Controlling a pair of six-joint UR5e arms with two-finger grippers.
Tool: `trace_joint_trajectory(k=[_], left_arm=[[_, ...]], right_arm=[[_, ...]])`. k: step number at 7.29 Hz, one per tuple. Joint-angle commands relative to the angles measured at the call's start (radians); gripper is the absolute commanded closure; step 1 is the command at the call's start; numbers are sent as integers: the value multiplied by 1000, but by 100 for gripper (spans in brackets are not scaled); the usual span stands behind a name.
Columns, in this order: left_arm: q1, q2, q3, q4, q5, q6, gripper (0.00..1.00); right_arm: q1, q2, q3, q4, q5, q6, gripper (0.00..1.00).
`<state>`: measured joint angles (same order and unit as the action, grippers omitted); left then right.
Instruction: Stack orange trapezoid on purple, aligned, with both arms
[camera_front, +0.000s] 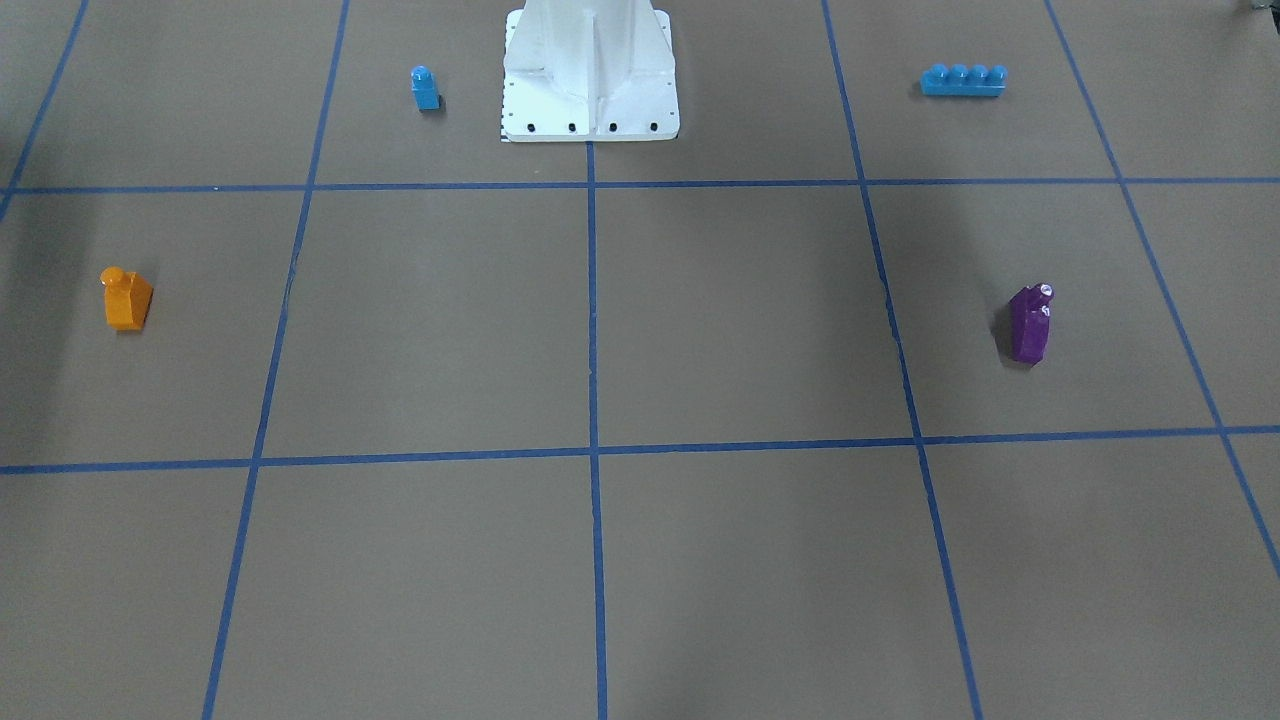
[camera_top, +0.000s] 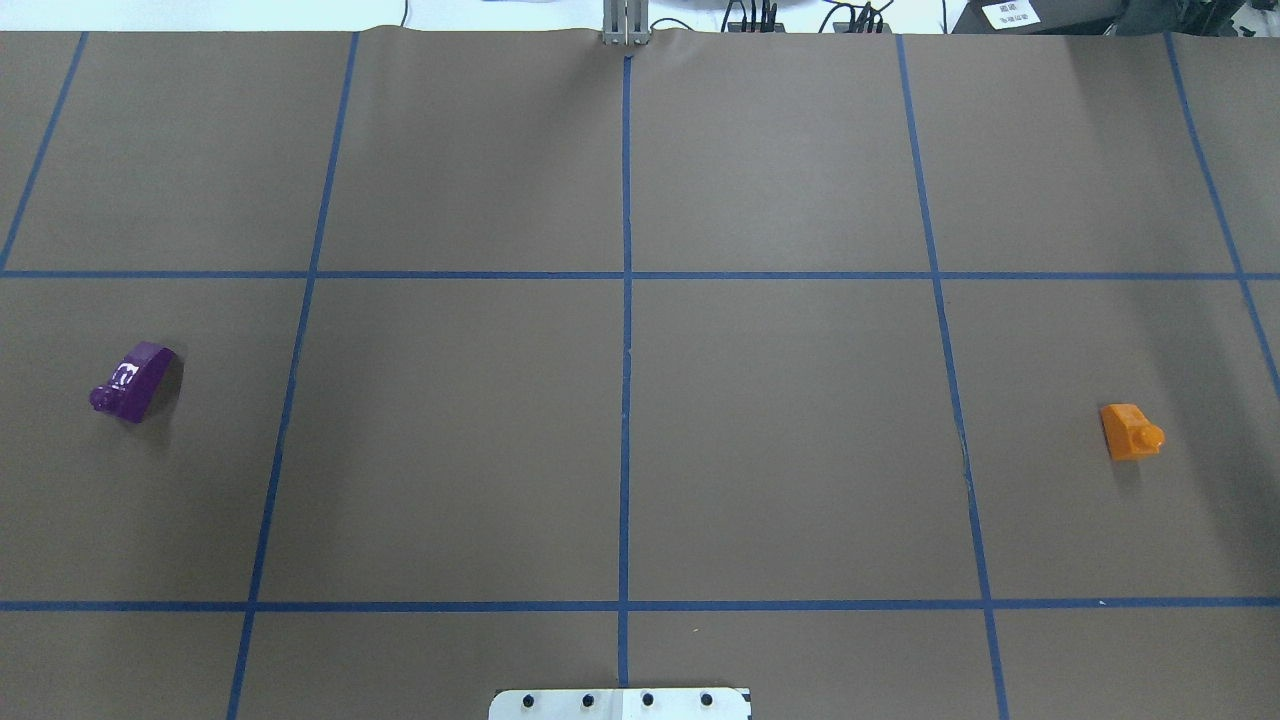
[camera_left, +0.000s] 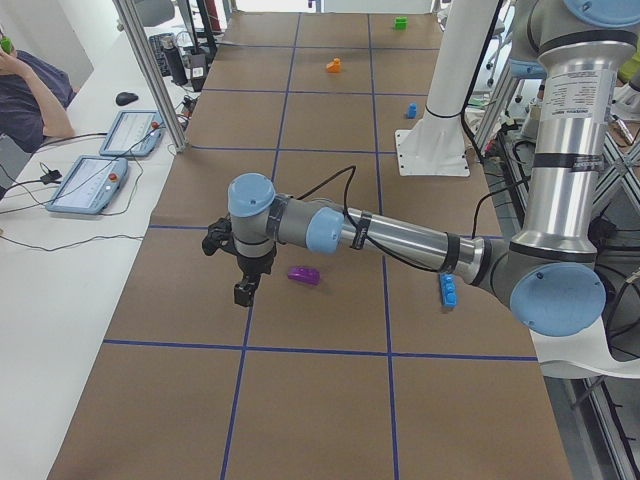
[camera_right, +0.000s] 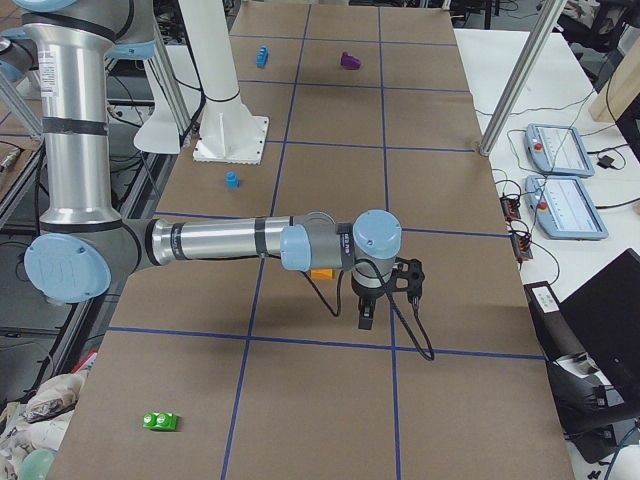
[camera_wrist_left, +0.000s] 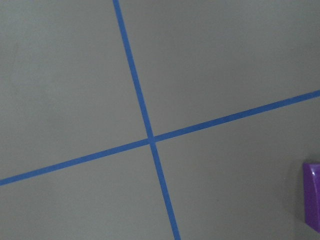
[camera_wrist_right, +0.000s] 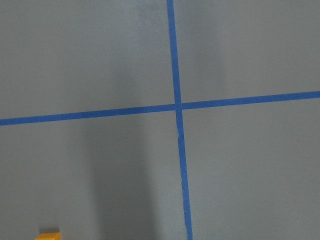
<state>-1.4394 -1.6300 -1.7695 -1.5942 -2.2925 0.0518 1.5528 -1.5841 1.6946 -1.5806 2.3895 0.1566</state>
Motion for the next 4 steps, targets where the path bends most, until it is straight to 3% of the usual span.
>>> trace_joint_trajectory(k=[1, 3, 4], left_arm=[[139, -31, -48, -48, -2, -227, 0], [253, -24, -9, -215, 13, -536, 0], [328, 4, -2, -316, 93, -653, 0]], right_arm=[[-14, 12, 14, 8, -1, -2, 0], [-16, 19, 34, 8, 22, 0, 0], [-19, 16, 25, 8, 30, 1, 0]])
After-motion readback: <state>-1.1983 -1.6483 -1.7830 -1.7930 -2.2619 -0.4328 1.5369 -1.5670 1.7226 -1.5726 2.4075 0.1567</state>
